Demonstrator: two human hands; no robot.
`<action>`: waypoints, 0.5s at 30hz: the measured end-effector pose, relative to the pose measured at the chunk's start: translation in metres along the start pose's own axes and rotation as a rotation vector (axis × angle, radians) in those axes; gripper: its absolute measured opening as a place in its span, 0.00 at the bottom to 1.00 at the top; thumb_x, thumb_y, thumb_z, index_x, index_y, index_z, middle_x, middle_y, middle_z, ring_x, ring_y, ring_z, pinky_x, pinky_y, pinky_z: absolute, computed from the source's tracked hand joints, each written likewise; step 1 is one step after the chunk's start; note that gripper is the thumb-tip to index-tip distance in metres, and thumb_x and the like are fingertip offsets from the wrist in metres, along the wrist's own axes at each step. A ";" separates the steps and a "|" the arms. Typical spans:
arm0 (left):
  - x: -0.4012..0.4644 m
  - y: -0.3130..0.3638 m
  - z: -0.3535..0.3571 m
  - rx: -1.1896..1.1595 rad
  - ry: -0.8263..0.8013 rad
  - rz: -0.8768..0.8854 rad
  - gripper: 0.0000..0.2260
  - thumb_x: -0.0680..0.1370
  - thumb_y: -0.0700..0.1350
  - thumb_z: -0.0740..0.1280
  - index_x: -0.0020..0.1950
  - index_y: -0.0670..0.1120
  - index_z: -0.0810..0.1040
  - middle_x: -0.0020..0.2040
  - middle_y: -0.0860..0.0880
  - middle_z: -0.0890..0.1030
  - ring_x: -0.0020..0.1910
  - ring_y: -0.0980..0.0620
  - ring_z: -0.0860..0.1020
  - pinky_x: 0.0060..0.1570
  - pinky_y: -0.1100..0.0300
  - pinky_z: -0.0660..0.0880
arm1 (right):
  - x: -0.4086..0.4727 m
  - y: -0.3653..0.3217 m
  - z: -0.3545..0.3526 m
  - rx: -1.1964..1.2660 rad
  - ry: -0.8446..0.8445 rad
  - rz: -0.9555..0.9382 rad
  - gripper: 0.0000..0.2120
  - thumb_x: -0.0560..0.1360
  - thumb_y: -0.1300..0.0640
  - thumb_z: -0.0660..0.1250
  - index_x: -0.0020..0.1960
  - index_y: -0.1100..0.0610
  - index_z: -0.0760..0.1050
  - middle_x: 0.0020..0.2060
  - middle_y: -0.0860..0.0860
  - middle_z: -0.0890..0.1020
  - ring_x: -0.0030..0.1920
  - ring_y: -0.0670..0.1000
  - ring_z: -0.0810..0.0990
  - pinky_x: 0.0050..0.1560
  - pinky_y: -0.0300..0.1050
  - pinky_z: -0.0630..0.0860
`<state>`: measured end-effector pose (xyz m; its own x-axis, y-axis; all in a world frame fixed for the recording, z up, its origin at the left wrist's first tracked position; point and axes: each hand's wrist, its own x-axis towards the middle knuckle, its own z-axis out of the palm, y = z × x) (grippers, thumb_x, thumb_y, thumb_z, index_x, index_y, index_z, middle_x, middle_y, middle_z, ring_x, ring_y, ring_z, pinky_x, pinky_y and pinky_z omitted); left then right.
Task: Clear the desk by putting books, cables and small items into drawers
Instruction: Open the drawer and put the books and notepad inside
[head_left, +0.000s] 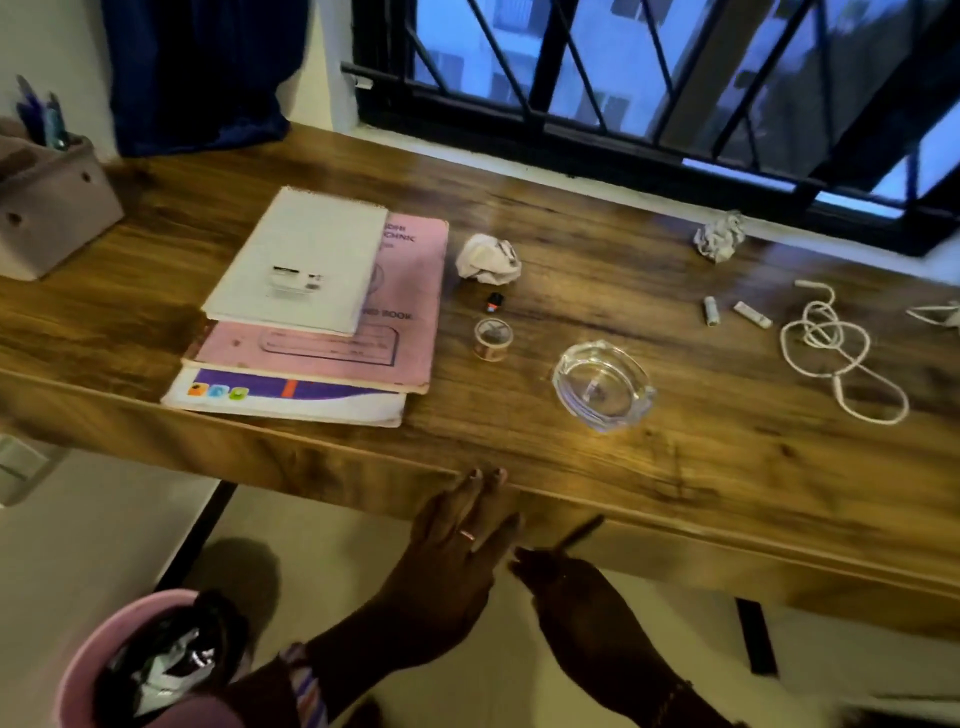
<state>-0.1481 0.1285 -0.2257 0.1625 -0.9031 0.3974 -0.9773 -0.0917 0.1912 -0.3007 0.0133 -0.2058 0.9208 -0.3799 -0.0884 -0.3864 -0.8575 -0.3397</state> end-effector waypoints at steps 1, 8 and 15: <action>0.002 0.011 0.007 -0.009 -0.003 -0.011 0.24 0.72 0.50 0.61 0.68 0.49 0.67 0.73 0.37 0.60 0.72 0.38 0.57 0.68 0.43 0.61 | -0.017 0.024 0.005 0.072 -0.030 0.145 0.22 0.81 0.48 0.46 0.73 0.45 0.58 0.72 0.46 0.65 0.71 0.46 0.65 0.70 0.39 0.59; 0.007 0.102 0.070 -0.297 -0.142 -0.523 0.32 0.77 0.52 0.60 0.76 0.42 0.53 0.75 0.33 0.40 0.75 0.41 0.46 0.72 0.47 0.51 | -0.100 0.174 -0.007 1.804 0.425 1.164 0.05 0.69 0.65 0.66 0.45 0.65 0.77 0.38 0.62 0.79 0.37 0.63 0.79 0.26 0.52 0.80; 0.079 0.184 0.123 -1.980 0.208 -1.742 0.31 0.77 0.62 0.54 0.71 0.41 0.60 0.63 0.37 0.71 0.62 0.38 0.71 0.61 0.43 0.69 | -0.113 0.263 -0.008 2.189 0.515 0.939 0.11 0.77 0.64 0.52 0.41 0.58 0.70 0.35 0.54 0.83 0.47 0.56 0.77 0.51 0.54 0.71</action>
<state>-0.3317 -0.0113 -0.2697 0.3217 -0.4906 -0.8098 0.9428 0.0869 0.3218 -0.5066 -0.1726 -0.2777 0.4068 -0.5876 -0.6995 0.3806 0.8051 -0.4549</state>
